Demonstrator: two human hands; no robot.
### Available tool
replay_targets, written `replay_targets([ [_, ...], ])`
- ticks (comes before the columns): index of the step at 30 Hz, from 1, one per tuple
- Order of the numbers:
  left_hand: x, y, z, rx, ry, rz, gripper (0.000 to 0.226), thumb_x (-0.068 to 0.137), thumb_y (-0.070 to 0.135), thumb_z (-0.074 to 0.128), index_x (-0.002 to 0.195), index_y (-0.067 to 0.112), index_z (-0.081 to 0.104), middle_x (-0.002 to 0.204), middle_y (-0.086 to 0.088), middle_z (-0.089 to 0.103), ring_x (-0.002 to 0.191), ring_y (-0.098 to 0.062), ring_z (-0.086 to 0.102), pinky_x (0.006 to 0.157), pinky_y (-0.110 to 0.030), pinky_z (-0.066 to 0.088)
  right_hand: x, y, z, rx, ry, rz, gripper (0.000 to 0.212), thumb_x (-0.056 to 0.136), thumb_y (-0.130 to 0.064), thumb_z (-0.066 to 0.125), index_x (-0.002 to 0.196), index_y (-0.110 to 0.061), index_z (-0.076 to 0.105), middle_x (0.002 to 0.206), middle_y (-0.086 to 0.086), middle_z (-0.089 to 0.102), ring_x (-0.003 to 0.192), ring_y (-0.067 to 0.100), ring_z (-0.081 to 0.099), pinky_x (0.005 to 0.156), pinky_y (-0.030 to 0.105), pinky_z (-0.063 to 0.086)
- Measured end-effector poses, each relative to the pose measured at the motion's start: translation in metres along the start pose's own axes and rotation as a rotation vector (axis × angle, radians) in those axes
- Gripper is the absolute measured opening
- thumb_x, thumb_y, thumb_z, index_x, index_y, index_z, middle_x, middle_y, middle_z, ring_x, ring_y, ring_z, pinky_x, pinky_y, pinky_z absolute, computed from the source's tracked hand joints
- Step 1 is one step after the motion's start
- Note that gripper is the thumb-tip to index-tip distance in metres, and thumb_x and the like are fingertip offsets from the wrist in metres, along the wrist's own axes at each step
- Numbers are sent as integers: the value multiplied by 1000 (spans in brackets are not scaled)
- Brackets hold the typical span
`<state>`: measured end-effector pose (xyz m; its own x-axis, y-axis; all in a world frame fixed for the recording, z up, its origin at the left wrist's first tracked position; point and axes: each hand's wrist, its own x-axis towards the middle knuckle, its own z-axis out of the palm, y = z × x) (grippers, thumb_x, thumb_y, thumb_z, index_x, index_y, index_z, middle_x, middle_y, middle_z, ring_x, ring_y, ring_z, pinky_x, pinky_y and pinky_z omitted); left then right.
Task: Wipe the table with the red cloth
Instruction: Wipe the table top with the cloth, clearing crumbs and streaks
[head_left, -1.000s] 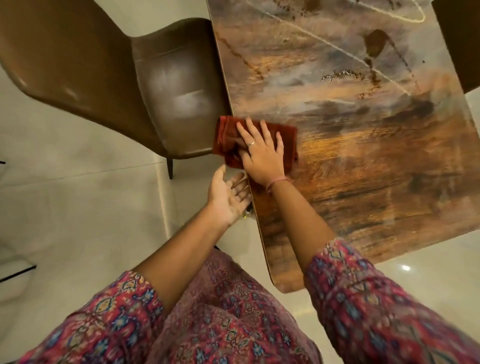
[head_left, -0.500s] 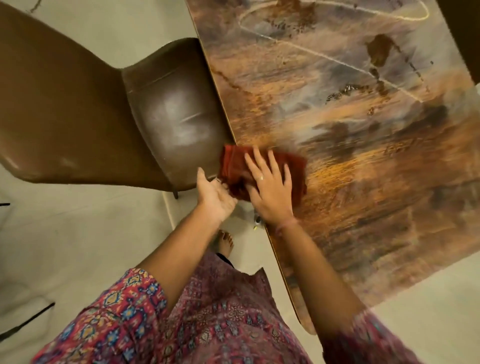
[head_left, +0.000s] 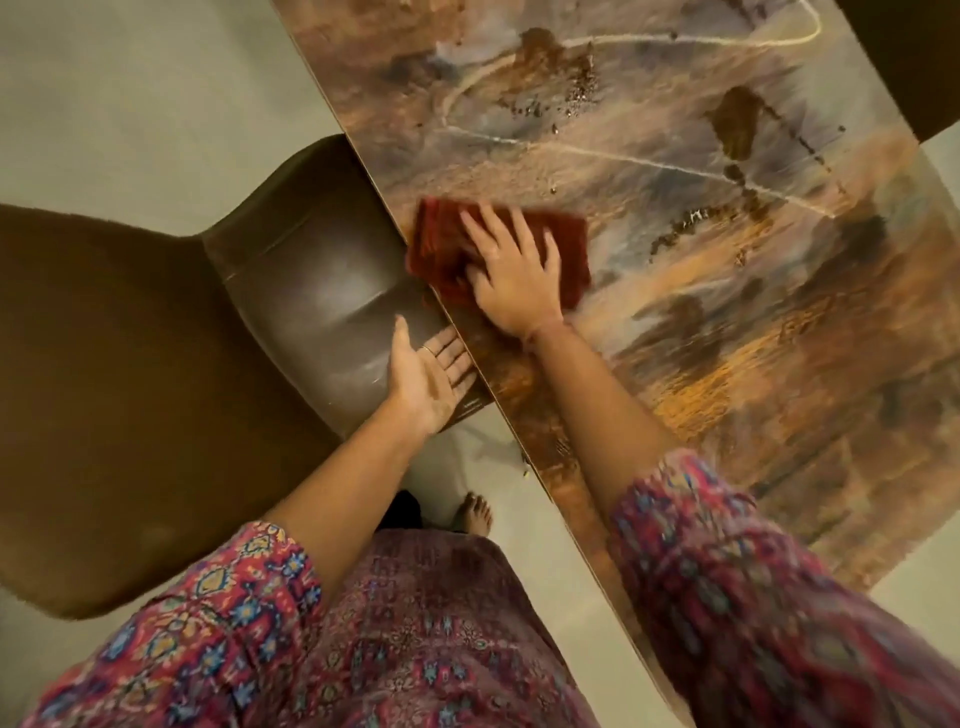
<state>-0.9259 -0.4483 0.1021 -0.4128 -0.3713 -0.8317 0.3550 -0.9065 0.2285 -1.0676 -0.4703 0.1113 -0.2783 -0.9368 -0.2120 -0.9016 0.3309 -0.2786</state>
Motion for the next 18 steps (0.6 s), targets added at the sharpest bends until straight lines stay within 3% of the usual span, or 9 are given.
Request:
replay_targets([
  [3,9,5,0,-5,0,-62,83,89,71,20,141,9,39,141,-9,47,128,-23,46,100,-35,34,82,-31,-9,27,-32,8,60,93,-35,43,149,-40,22,159,-14,14,147,17,4,116,50,0],
  [5,12,6,0,-40,-3,-87,85,87,73,21,137,8,45,137,-12,51,126,-25,49,100,-35,37,93,-38,-10,18,-34,-12,59,94,-34,42,149,-40,22,159,-13,14,148,18,4,116,51,1],
  [9,15,10,-4,-129,-19,-141,83,84,75,24,122,9,59,120,-15,64,100,-26,66,79,-37,51,6,-17,5,12,-8,-130,64,90,-32,44,149,-40,20,159,-13,12,148,17,4,115,49,4],
  [12,15,12,-9,-197,-37,-152,80,85,74,25,112,11,65,121,-17,64,103,-30,65,84,-42,50,-102,9,16,60,-45,-8,64,93,-34,39,149,-45,9,159,-18,1,147,11,-6,115,46,-1],
  [14,15,14,-9,-185,10,-136,75,88,70,26,111,10,63,124,-14,61,101,-26,63,81,-39,50,-150,21,21,68,-78,88,64,94,-35,37,148,-48,4,158,-22,-5,146,9,-11,116,47,-2],
  [18,14,15,-4,-114,53,-118,63,91,61,34,121,11,58,119,-7,62,99,-20,62,73,-33,50,-130,24,18,66,-26,185,66,91,-37,39,147,-50,6,158,-20,1,147,10,-5,116,49,2],
])
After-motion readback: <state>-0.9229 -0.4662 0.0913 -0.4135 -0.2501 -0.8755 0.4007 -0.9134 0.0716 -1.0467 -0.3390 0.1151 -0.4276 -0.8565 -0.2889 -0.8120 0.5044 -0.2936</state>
